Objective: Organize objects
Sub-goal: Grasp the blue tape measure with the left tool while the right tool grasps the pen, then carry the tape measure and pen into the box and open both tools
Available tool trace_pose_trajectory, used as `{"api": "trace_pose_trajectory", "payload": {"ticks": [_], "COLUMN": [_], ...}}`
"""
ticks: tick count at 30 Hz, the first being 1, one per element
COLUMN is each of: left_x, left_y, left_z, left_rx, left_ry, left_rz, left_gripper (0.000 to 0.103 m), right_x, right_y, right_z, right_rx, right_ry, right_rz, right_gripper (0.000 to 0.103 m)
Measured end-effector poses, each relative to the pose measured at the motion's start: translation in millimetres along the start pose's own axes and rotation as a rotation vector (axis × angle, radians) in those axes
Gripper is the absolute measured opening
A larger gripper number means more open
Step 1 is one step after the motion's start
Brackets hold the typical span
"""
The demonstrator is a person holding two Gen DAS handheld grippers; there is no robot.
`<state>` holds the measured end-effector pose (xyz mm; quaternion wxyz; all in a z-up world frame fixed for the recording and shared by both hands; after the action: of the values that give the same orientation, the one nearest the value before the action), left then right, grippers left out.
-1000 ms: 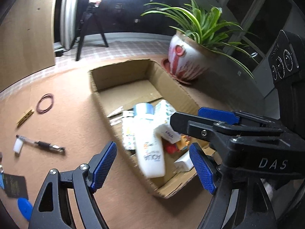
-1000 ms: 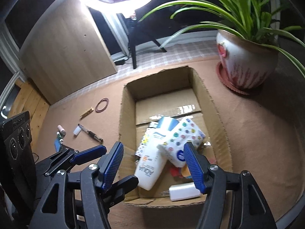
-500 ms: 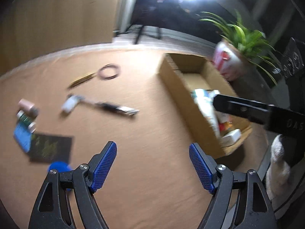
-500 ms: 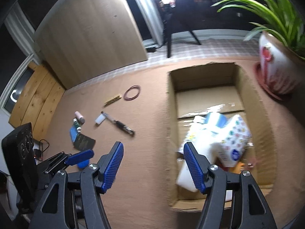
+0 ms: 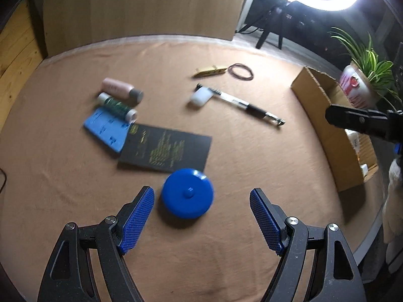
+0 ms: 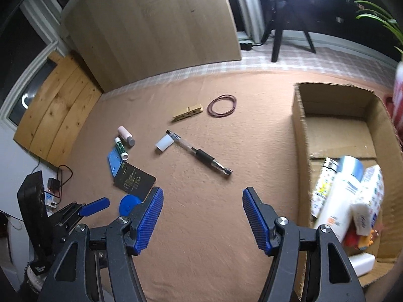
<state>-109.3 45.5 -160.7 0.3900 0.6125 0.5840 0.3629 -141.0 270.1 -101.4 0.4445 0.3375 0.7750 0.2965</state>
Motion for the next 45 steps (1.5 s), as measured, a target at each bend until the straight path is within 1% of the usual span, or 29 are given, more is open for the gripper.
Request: {"api": "trace_pose_trajectory", "payload": {"ticks": [5,9,11,16,21,22,24,25,27,29,32,37,40,45], "left_x": [-4.2,-4.0,-2.6,-0.1,1.0,1.3,1.4,1.5,1.7,1.2,1.6,1.5,0.9,-4.2], "left_y": [-7.3,-15.1,-18.9,-26.5,-28.4,-28.4,-28.5,-28.1,-27.2,-27.0,-26.7,-24.4,-23.1,-20.8], "left_z": [4.8,4.7,4.0,4.0,2.1,1.7,1.3,1.3,1.5,1.3,1.3,3.5,5.2,8.7], "left_rx": [-0.014,-0.026,-0.033,-0.048,-0.048,-0.047,-0.047,-0.046,-0.044,-0.043,-0.044,-0.045,-0.049,-0.054], "left_ry": [0.002,0.003,-0.001,0.001,0.008,0.01,0.012,0.013,0.011,0.01,0.008,-0.003,0.012,0.031], "left_rz": [-0.02,-0.038,-0.047,-0.066,-0.074,-0.075,-0.077,-0.077,-0.078,-0.077,-0.075,-0.061,-0.053,-0.03], "left_gripper": [0.08,0.073,0.068,0.062,0.056,0.054,0.054,0.054,0.054,0.054,0.054,0.054,0.054,0.054], "right_x": [-0.2,1.6,2.7,3.8,2.1,1.3,-0.1,-1.3,-3.7,-5.1,-4.5,-3.9,-2.1,5.9], "right_y": [-23.3,-44.7,-55.8,-85.9,-110.7,-115.2,-123.3,-125.7,-126.9,-126.6,-123.9,-115.2,-108.3,-93.1], "right_z": [-13.0,-26.2,-31.4,-43.4,-48.3,-48.6,-47.5,-46.5,-45.8,-45.2,-42.7,-31.6,-21.7,-1.7], "right_rx": [-0.038,-0.07,-0.09,-0.138,-0.184,-0.194,-0.218,-0.225,-0.224,-0.225,-0.225,-0.222,-0.218,-0.183], "right_ry": [0.021,0.049,0.064,0.108,0.147,0.156,0.172,0.179,0.2,0.204,0.201,0.192,0.161,0.089], "right_rz": [0.017,0.044,0.061,0.112,0.139,0.144,0.15,0.154,0.171,0.174,0.173,0.166,0.142,0.106], "right_gripper": [0.062,0.062,0.062,0.06,0.052,0.049,0.043,0.038,0.036,0.028,0.021,0.014,0.011,0.01]}}
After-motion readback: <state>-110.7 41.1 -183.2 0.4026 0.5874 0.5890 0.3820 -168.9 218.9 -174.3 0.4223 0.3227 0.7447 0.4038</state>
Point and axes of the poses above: each gripper's, at about its wrist camera, not at the fingertips, and y roughly against the way its jaws point, x to its right, z to its underside, the point moved 3 cm from there along -y, roughly the way its jaws point, and after that the axes turned 13 degrees about -z, right-handed, at the moved point
